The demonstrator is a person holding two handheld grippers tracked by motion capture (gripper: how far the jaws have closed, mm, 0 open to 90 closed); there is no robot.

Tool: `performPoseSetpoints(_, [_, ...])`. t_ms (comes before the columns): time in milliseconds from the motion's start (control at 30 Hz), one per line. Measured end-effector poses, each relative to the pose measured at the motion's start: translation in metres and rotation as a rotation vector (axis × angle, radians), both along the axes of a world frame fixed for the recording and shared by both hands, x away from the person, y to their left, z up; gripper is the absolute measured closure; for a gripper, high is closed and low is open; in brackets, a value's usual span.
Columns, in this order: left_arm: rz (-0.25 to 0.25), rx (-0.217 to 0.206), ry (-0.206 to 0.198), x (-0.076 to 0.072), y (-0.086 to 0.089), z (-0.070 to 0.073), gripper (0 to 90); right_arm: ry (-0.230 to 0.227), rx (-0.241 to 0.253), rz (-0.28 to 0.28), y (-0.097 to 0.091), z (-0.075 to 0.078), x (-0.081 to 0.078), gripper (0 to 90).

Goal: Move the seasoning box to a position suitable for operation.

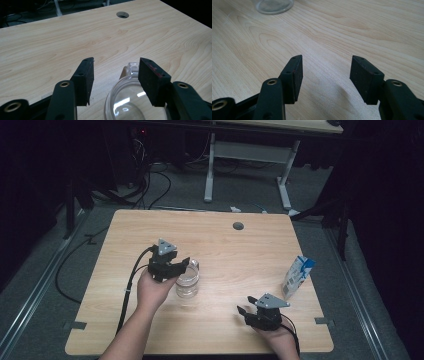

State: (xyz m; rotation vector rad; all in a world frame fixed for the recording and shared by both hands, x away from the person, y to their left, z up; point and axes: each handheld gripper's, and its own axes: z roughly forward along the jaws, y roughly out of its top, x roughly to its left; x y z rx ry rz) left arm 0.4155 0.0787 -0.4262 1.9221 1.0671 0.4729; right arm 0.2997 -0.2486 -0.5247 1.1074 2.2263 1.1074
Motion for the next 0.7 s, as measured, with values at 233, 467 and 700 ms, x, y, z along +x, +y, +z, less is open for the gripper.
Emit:
performPoseSetpoints(233, [-0.003,-0.017,0.055,0.012,-0.006,-0.002,63.8,-0.001,-0.001,0.001,0.000,0.000,0.000,44.0])
performPoseSetpoints(467, [-0.004,0.028,0.061,0.015,-0.014,-0.005,83.0,0.001,-0.006,0.002,0.001,0.000,0.000,44.0])
performPoseSetpoints(700, [-0.002,0.057,0.064,0.017,-0.020,-0.008,90.0,0.001,-0.008,0.002,0.002,0.000,-0.001,43.9])
